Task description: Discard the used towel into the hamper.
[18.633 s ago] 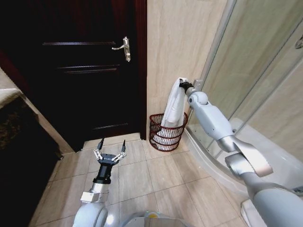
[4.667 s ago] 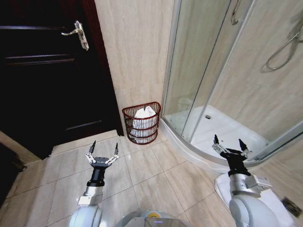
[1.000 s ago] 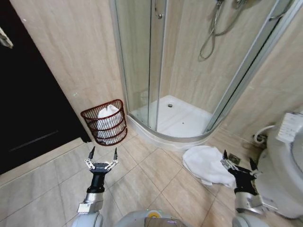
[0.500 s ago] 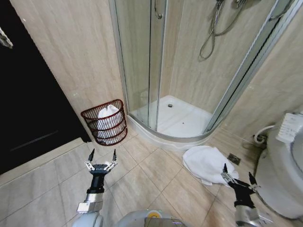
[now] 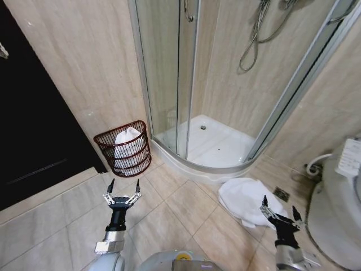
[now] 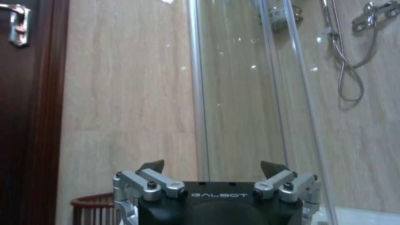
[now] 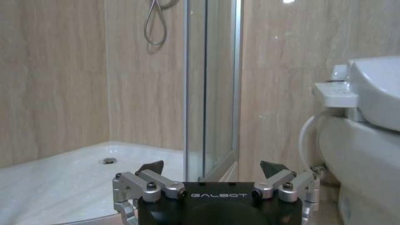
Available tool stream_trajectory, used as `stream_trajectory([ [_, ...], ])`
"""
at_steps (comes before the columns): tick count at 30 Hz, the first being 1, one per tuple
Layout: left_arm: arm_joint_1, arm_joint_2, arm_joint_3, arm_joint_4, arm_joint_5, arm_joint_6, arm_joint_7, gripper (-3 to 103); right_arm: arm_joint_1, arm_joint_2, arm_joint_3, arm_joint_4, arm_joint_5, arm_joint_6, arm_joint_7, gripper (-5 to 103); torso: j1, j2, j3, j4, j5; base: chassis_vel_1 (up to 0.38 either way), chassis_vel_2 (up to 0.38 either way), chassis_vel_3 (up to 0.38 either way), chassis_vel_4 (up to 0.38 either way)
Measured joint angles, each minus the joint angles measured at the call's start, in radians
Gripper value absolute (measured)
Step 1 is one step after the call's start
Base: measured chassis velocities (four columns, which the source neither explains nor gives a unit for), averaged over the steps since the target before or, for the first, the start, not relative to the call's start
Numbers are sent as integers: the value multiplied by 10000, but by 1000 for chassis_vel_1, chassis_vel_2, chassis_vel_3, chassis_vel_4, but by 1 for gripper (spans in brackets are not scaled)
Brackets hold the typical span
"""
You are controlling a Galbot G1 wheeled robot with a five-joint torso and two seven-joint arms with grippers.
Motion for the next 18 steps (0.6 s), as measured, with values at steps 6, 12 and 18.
stream_trajectory([
  [6,-179,-13,51,-36,211,203,15,100,-91,-159,83,-113,237,-22,192,100,0,0,0,-2,-2,-130,124,124,-142],
  [12,-221,-154,95,-227,381,316,16,100,173,-482,323,-607,682,-359,215,100,1,0,1,0,-1,-157,154,153,-144],
  [18,-194,-208,76,-288,432,317,9,100,516,-823,407,-1276,1282,-951,123,100,1,-1,2,0,1,-92,90,64,-71],
])
